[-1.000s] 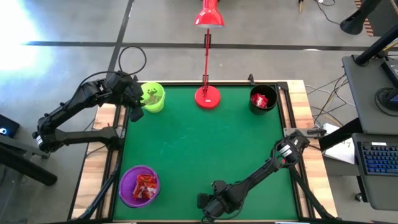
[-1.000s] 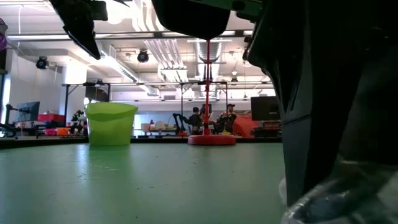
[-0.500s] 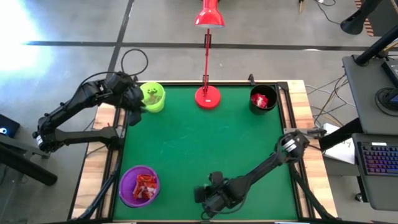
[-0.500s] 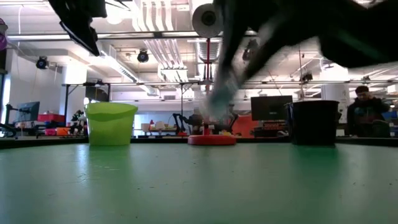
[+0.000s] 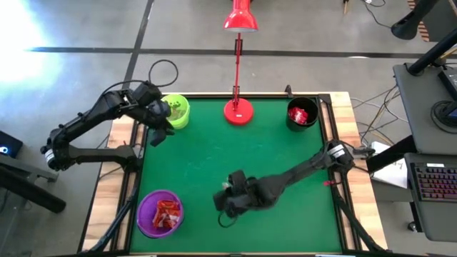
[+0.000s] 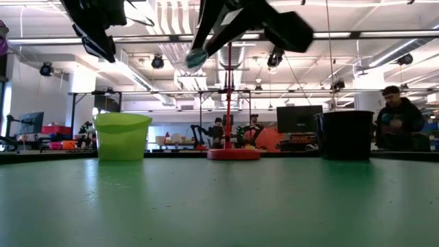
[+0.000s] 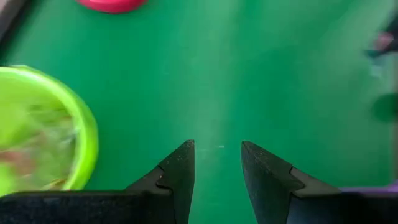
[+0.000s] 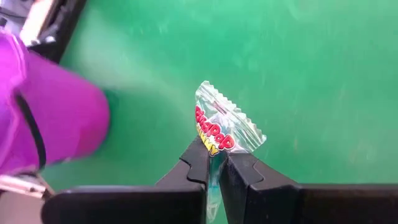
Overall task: Sort candy
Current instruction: Put the transparent candy into the green bucket
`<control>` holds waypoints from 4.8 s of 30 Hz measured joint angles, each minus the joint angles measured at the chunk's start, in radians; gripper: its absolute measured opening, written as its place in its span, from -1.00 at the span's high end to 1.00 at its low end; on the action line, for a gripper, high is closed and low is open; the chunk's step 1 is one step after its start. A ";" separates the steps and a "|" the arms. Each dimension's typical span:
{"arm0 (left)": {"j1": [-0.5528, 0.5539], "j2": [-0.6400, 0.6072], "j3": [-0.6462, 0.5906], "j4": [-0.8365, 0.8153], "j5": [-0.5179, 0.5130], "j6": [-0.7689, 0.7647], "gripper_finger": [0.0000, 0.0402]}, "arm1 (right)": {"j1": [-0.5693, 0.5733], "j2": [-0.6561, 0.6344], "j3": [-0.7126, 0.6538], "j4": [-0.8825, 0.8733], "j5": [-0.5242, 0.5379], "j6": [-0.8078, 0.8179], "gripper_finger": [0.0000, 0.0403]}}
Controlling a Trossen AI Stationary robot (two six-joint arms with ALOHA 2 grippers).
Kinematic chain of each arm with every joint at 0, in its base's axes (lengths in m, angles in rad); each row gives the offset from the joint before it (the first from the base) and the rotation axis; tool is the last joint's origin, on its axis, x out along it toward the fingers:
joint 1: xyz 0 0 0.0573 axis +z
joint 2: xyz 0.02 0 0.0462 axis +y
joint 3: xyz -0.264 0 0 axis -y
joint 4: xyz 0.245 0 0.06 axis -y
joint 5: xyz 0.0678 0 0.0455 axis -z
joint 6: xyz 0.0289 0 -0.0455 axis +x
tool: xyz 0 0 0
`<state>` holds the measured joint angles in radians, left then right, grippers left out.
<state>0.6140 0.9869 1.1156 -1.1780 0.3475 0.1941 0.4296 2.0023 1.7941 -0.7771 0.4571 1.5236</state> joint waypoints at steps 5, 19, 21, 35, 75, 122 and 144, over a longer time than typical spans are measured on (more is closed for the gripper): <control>0.000 0.054 0.000 0.028 0.213 -0.020 0.43 | -0.072 -0.052 0.000 0.005 0.002 -0.176 0.94; -0.003 0.169 0.055 0.346 0.682 -0.200 0.32 | -0.227 -0.150 0.001 0.059 -0.012 -0.492 0.94; -0.002 0.193 0.078 0.347 0.681 -0.203 0.26 | -0.244 -0.162 0.001 0.101 -0.014 -0.543 0.94; -0.004 0.325 0.184 0.340 0.630 -0.155 0.14 | -0.336 -0.200 0.001 0.278 -0.068 -0.743 0.94; -0.016 0.349 0.183 0.411 0.612 -0.129 0.32 | -0.431 -0.201 0.001 0.395 -0.173 -0.826 0.94; -0.025 0.348 0.182 0.452 0.640 -0.100 1.00 | -0.450 -0.200 0.001 0.414 -0.221 -0.855 0.36; -0.003 0.238 0.182 0.161 0.071 -0.011 1.00 | -0.450 -0.260 0.002 0.142 -0.221 -0.870 0.17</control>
<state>0.6109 1.2245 1.2980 -1.0170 0.4188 0.1829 -0.0200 1.7420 1.7960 -0.6351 0.2361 0.6540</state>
